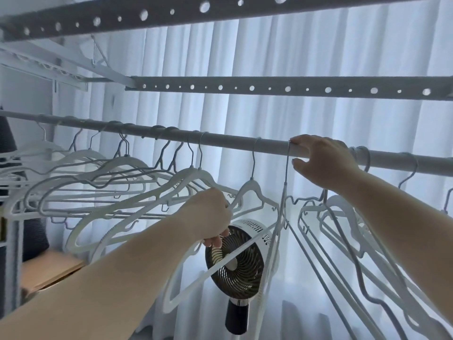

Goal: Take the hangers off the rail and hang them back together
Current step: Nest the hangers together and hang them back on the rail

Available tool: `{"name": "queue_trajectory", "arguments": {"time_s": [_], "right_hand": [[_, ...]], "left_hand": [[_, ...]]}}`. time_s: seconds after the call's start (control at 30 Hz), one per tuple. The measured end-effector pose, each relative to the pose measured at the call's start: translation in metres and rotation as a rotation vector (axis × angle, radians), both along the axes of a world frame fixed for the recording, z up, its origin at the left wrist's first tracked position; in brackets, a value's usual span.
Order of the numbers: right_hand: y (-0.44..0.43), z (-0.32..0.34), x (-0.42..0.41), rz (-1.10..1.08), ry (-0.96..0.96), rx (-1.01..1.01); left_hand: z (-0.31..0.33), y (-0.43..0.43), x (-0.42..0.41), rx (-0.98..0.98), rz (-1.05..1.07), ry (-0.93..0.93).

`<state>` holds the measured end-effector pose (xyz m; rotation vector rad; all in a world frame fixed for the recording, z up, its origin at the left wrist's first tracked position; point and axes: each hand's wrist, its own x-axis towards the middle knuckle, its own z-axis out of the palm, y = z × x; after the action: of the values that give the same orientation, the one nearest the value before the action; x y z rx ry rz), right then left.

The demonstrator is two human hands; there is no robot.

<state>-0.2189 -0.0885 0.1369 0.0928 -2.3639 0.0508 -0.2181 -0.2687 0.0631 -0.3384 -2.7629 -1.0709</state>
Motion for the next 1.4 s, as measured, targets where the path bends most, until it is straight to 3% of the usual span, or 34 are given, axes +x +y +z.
{"name": "queue_trajectory", "arguments": {"time_s": [0.23, 0.47, 0.73, 1.03, 1.3, 1.4], "right_hand": [[-0.003, 0.002, 0.0, -0.022, -0.015, -0.032], [-0.012, 0.0, -0.005, -0.036, 0.055, 0.042], [-0.068, 0.011, -0.006, 0.014, 0.14, 0.07], [-0.178, 0.006, -0.043, 0.022, 0.024, 0.126], [-0.224, 0.006, -0.09, -0.194, -0.037, 0.05], [-0.225, 0.001, -0.094, -0.274, -0.031, 0.117]], "left_hand": [[-0.001, -0.008, 0.006, -0.213, 0.038, 0.17], [-0.011, -0.038, 0.016, 0.117, 0.046, 0.457], [-0.008, -0.113, 0.008, 0.224, 0.072, 0.658], [-0.028, -0.229, -0.04, -0.038, 0.299, 0.71], [-0.043, -0.256, -0.058, -0.336, 0.128, 0.626], [-0.05, -0.253, -0.069, -0.338, 0.086, 0.585]]}}
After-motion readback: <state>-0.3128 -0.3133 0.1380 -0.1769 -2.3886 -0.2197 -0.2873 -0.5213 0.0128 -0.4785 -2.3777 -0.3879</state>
